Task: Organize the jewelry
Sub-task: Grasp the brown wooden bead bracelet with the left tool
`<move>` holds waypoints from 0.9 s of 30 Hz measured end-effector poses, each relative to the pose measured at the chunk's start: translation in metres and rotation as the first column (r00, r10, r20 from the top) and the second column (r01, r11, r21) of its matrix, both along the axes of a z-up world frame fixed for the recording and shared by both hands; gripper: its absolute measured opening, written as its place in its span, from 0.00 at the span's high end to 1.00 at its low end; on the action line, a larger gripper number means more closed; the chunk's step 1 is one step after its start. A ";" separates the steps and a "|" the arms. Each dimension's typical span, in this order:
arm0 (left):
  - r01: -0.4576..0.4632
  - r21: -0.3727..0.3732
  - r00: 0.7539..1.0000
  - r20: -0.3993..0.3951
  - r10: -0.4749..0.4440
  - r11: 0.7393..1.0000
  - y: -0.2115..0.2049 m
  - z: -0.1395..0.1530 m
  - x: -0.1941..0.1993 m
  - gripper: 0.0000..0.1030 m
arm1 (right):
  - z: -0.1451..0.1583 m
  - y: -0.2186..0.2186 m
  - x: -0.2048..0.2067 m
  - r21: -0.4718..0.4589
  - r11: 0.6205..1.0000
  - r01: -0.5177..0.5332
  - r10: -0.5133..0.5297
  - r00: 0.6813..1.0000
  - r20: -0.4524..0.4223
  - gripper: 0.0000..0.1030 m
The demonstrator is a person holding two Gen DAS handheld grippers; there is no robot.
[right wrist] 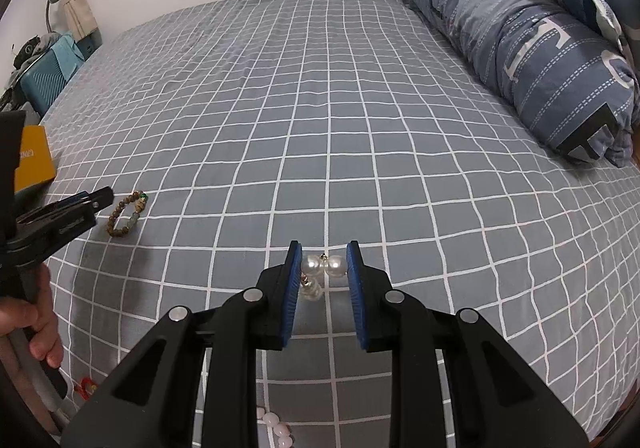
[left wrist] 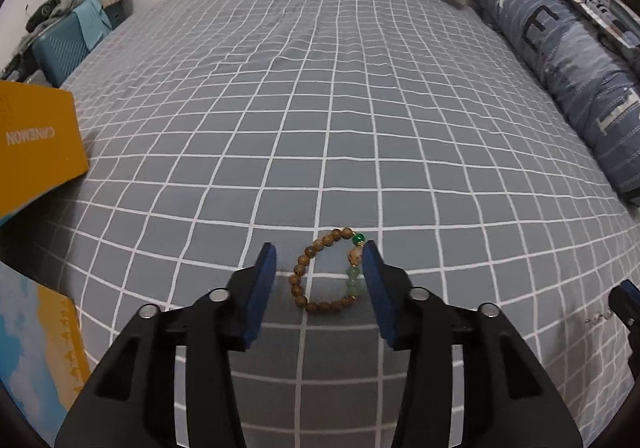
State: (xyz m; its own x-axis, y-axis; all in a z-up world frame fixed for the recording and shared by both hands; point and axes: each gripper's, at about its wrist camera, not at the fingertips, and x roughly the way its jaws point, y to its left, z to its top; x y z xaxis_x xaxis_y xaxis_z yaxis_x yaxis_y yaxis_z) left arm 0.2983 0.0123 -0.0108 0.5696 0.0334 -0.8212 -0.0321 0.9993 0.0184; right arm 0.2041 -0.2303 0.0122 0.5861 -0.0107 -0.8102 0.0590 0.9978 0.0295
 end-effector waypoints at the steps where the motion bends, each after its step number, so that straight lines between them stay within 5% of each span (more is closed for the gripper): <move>1: 0.001 0.005 1.000 -0.004 -0.001 1.000 0.000 -0.004 0.002 0.54 | -0.002 0.001 0.002 0.000 1.000 -0.002 0.002 1.000 -0.003 0.79; 11: 0.013 0.001 0.999 -0.048 -0.013 1.000 -0.004 -0.034 0.017 0.42 | -0.019 0.005 0.013 0.000 1.000 -0.012 0.012 1.000 -0.029 0.79; 14: 0.019 -0.022 0.997 -0.071 -0.020 1.000 -0.002 -0.041 0.020 0.50 | -0.022 0.007 0.015 -0.002 1.000 -0.018 0.018 0.999 -0.032 0.79; 18: 0.025 -0.055 0.995 -0.091 -0.030 0.998 0.002 -0.043 0.021 0.90 | -0.026 0.006 0.019 -0.002 1.000 -0.021 0.021 0.999 -0.037 0.79; 21: 0.043 -0.102 0.995 -0.086 -0.052 0.994 0.005 -0.038 0.021 0.90 | -0.026 0.005 0.020 -0.002 1.000 -0.025 0.025 0.999 -0.037 0.79; 27: 0.045 -0.061 0.998 -0.034 -0.047 0.997 -0.004 -0.024 0.014 0.90 | -0.026 0.006 0.020 -0.003 1.000 -0.026 0.026 0.999 -0.035 0.79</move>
State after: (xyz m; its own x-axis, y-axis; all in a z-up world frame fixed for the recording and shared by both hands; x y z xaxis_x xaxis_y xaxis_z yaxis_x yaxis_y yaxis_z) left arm 0.3127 0.0087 -0.0344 0.5403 -0.0428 -0.8404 0.0139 0.9990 -0.0419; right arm 0.2244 -0.2247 -0.0140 0.5573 0.0017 -0.8303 0.0338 0.9991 0.0247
